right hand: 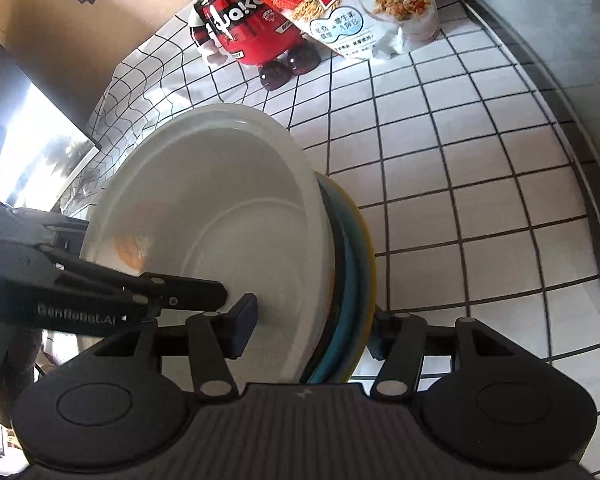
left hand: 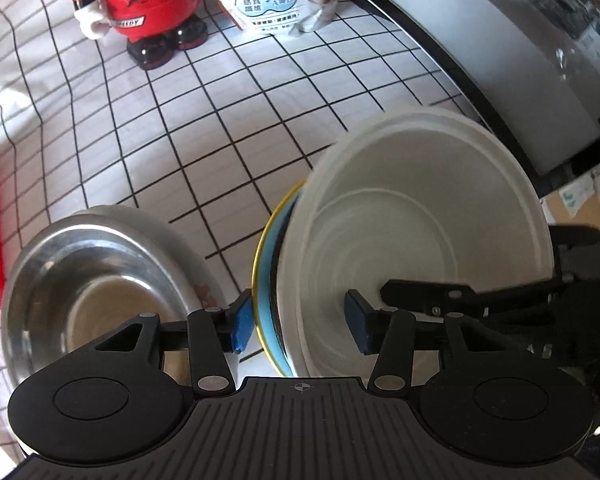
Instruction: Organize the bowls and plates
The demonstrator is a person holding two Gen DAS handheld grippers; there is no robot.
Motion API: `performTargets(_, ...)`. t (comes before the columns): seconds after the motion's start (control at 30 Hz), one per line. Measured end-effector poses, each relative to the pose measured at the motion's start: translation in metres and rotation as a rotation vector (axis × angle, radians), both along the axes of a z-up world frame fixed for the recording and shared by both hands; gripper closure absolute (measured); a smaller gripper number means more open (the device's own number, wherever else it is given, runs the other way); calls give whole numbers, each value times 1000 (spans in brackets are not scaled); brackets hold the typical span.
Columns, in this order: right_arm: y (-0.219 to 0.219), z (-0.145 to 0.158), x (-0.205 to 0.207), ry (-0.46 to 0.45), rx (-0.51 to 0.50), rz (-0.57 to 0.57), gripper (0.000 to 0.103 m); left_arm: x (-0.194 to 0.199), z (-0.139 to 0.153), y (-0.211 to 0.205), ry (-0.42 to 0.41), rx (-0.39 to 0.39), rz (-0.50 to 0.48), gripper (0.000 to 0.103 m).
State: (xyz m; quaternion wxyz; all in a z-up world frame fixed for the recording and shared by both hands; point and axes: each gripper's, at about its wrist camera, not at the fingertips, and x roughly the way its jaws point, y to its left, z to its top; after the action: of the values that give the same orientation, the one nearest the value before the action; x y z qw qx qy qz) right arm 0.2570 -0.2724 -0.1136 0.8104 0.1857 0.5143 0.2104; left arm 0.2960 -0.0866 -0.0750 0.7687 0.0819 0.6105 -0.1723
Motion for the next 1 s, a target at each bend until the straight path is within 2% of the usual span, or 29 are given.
performTargets(0.13,-4,1,-2,-13,-4,-7,48,11,-2,0,32,-38,51,52)
performTargets(0.3,-13,-1,-3,-11,1,-39,51,6,5,-7,26,-33,19,52)
performTargets(0.43,-22,-1,-4,-10,12,-59,49,-1,18,-7,20,-99,7,52)
performTargets(0.57,-29,-3,-6,-3,26,-78,49,-2,20,-12,-4,-98,3,52)
performTargets(0.83,-41,-5,-9,14,29,-107,55,2,23,-10,22,-120,22,51)
performTargets(0.93,-43,-8,-9,39,65,-113,55,7,15,-11,43,-97,37,42)
performTargets(1.0,-43,-10,-9,46,78,-111,56,11,7,-10,84,-117,48,31)
